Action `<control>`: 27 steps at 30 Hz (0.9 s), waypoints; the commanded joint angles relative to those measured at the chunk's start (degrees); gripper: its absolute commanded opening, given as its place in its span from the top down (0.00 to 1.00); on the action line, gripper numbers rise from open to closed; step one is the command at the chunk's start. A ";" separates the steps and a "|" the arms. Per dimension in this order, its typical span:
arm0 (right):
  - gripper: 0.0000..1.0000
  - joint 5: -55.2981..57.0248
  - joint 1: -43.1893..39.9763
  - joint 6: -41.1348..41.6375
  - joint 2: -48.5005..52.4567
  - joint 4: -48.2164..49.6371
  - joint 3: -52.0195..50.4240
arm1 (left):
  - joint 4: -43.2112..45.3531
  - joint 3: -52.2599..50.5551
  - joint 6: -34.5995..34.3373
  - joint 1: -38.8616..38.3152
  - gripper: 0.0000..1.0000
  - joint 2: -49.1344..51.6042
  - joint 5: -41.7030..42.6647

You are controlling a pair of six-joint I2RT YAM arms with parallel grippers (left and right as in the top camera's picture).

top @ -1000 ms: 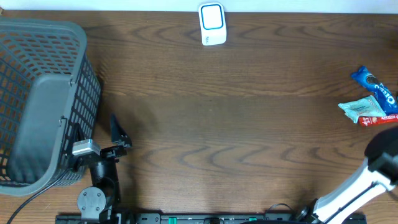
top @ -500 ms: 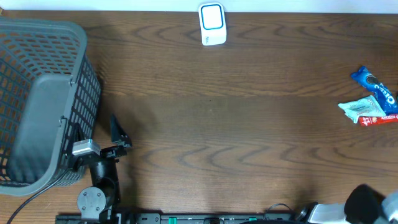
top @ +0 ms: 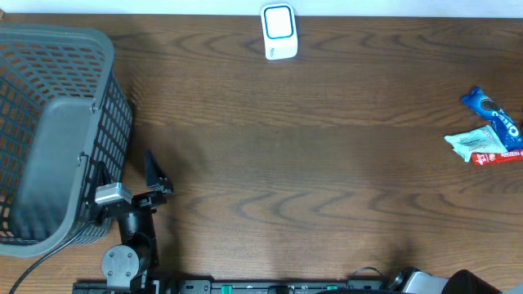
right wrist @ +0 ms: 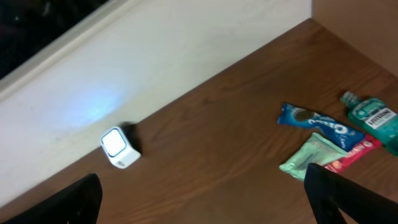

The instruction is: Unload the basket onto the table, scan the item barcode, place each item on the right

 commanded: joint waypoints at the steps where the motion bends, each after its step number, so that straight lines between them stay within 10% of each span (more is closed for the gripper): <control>1: 0.01 -0.52 -0.09 -5.33 0.09 0.24 0.17 | 0.04 0.02 -0.48 0.20 0.08 -0.42 0.31; 7: 0.01 -4.44 4.70 -23.02 -1.75 7.13 0.07 | 0.04 0.02 -0.48 0.20 0.08 -0.42 0.31; 15: 0.01 5.11 16.94 -25.18 -11.04 21.18 -5.01 | 0.04 0.02 -0.48 0.20 0.08 -0.42 0.31; 27: 0.01 5.09 19.54 -26.43 -35.58 45.09 -42.27 | 0.04 0.02 -0.48 0.20 0.08 -0.42 0.31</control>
